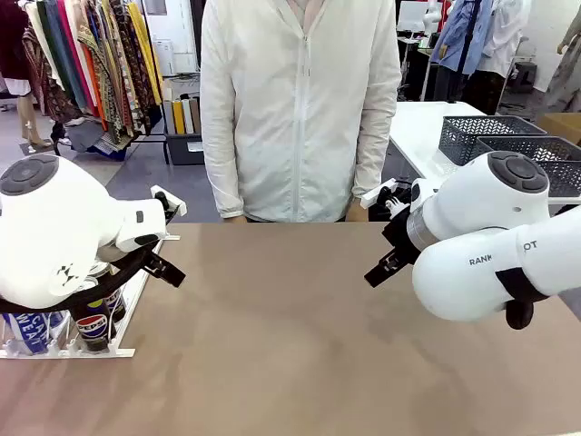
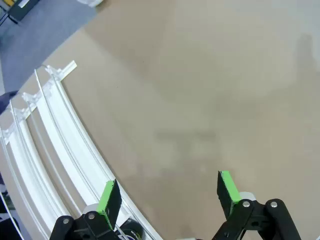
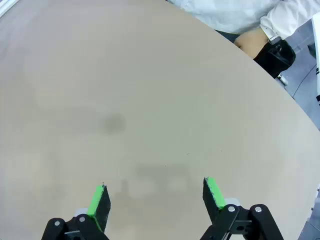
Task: Retrieve and store the cans from the dispenser.
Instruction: Pick up one can from the Automatic Can Dispenser and place it in the middle of the table.
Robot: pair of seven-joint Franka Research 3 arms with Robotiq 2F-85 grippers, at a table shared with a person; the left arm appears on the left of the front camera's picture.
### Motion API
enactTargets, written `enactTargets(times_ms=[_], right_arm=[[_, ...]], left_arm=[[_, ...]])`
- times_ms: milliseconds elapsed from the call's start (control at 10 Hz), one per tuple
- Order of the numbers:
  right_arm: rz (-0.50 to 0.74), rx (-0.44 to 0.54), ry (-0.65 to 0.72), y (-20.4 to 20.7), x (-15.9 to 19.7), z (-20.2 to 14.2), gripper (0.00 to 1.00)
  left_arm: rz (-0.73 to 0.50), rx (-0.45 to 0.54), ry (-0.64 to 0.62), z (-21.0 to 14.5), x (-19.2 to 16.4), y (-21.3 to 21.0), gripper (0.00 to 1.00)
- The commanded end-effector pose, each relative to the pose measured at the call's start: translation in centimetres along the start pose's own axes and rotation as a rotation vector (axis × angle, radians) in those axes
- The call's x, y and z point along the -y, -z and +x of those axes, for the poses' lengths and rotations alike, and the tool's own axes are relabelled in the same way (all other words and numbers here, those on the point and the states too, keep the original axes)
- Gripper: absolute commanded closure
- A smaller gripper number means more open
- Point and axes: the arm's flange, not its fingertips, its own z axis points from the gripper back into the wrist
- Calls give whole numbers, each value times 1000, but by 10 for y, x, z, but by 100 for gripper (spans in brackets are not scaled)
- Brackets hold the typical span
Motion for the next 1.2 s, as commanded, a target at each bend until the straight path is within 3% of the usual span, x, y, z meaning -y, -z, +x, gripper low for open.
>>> enactTargets(times_ms=[0,1100], right_arm=[[0,0,0,0,0,0,0],[0,0,0,0,0,0,0]], left_arm=[[0,1,0,0,0,0,0],[0,1,0,0,0,0,0]])
